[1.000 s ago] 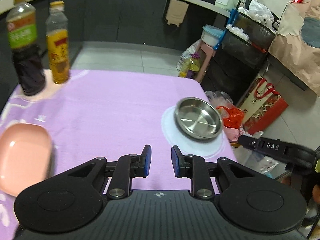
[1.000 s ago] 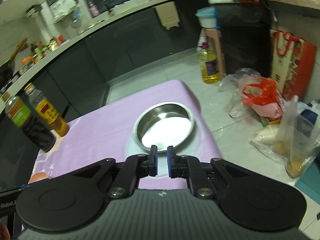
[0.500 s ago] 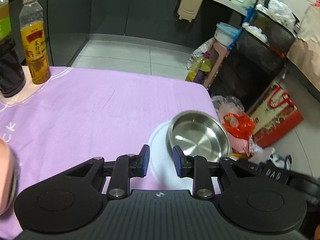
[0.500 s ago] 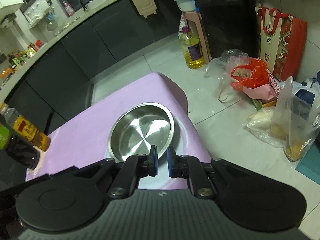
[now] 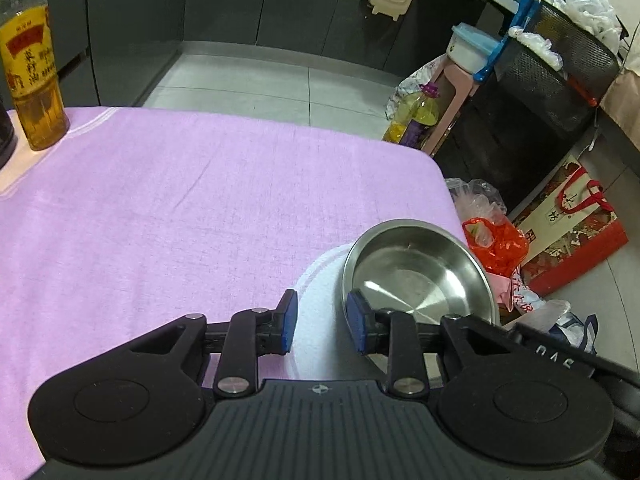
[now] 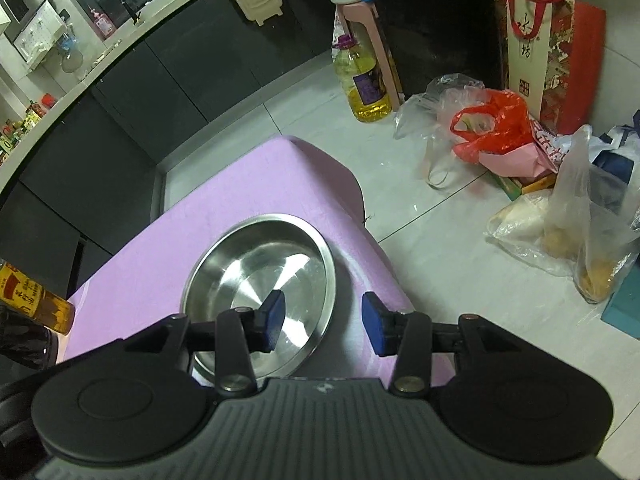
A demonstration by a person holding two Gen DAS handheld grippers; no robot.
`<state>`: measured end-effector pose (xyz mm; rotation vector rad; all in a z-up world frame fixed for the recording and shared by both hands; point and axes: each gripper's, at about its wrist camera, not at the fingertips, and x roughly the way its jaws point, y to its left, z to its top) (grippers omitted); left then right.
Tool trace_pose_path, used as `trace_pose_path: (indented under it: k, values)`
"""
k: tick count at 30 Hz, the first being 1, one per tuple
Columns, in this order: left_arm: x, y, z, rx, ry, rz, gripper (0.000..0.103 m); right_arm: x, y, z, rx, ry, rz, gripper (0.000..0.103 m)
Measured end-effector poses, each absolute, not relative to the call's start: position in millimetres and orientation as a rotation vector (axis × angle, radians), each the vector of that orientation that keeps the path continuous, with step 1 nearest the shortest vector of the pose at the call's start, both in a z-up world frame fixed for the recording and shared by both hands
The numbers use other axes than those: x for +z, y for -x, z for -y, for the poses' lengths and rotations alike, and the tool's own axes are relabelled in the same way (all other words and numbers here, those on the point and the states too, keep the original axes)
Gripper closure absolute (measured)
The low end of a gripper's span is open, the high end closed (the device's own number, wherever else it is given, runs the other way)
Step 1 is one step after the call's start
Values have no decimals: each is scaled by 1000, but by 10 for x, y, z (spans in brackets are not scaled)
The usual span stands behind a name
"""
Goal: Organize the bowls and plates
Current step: 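Move both grippers to the steel bowl and grasp its rim, then lift the steel bowl and carry it over the pink dish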
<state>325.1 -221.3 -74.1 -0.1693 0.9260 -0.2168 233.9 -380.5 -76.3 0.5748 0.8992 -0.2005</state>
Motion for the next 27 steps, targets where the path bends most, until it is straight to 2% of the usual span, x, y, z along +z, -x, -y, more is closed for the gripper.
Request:
trace_pose_path:
  k: [4,6,7,8,9,15,27]
  values:
    - [-806,-3318,2249,-216,167,-947,68,-798,-2391,3767,-171,-540,-904,82]
    - [-851,-3344,2264,-239,179,-982,70,-797,-2406,3735,-162,-515,-905,88]
    - [-863,-3335,2272,-255,180,-981,72,-799,-2403,3719,-155,-503,-907,99]
    - [-857,-3306,2284,-269,171,-966,85,-806,-2410,3706,-159,-487,-908,103]
    - [-850,-3288,2309,-286,151,-973,90,-809,-2412,3690,-163,-474,-911,103]
    - [-686,-3119,2303,-272,101,-963,88,-754,-2355,3688,-153,-479,-897,103]
    - [-158,-2601,1652,-222,131,-904,85,-299,-2069,3252,4,-444,-827,103]
